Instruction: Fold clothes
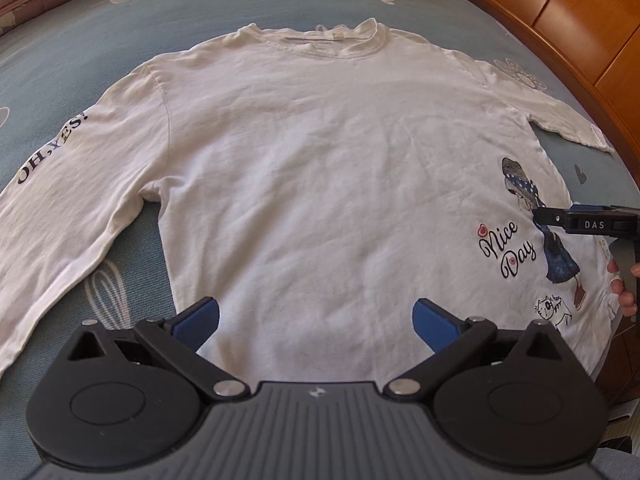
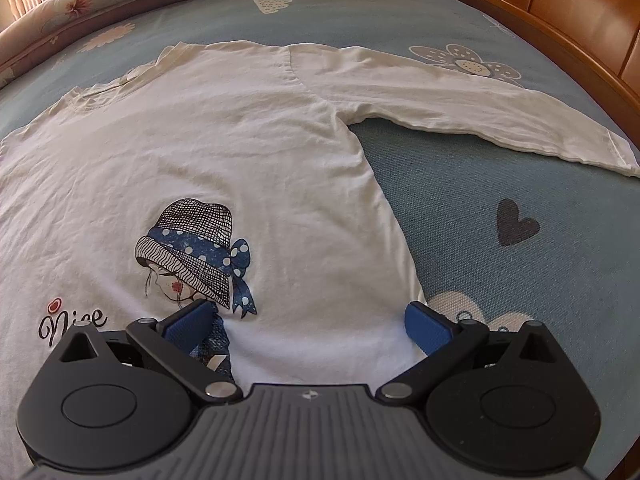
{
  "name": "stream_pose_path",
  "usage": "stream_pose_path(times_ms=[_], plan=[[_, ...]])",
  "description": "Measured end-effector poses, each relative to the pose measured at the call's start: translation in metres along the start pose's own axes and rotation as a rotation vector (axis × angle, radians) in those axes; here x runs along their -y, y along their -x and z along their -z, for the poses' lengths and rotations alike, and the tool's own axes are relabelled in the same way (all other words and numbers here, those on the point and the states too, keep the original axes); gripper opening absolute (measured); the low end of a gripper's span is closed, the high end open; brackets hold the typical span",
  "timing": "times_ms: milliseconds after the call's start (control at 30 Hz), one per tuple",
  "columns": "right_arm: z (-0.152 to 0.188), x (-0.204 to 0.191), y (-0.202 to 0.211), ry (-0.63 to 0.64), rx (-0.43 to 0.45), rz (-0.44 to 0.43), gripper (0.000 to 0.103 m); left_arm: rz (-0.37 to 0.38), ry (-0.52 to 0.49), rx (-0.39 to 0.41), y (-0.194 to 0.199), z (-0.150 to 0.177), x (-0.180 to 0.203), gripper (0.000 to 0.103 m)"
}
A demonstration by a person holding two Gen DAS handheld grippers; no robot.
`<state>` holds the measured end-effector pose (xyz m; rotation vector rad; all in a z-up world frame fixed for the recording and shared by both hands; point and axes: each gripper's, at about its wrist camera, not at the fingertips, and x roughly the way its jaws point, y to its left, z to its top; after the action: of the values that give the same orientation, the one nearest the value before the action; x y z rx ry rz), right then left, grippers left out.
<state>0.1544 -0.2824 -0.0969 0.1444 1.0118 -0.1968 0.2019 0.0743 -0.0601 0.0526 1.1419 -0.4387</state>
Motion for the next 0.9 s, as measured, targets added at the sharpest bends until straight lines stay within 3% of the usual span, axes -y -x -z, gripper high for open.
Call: stream_pose_path(times_ms=[133,233,333,533,733,833,900], plan=[[-0.002,0.001,-0.001,0.000,-0.014,-0.002,0.103,-0.028,-0.007,-0.016,-0.012,0.007,0.003,0.102],[-0.003,0.001,-0.001,0.000,-0.019,-0.004,0.103,-0.102,-0.057,-0.058,-0.012,0.009,0.009,0.102],[-0.003,0.000,-0.001,-0.001,-0.020,0.000,0.103,-0.093,-0.020,-0.048,-0.005,0.005,0.007,0.102],[-0.020,-0.009,0.005,-0.025,-0.102,0.035,0.103,-0.120,-0.030,0.093,-0.013,-0.039,-0.002,0.102],[-0.031,-0.038,0.022,-0.044,-0.098,-0.113,0.103,-0.162,-0.002,0.070,-0.048,-0.058,-0.019,0.102],[-0.028,-0.058,0.015,-0.026,-0.145,-0.166,0.103,-0.155,0.015,0.081,-0.037,-0.052,-0.021,0.102],[-0.020,-0.069,0.006,0.011,-0.191,-0.156,0.103,-0.153,0.007,0.094,-0.026,-0.049,-0.016,0.102]])
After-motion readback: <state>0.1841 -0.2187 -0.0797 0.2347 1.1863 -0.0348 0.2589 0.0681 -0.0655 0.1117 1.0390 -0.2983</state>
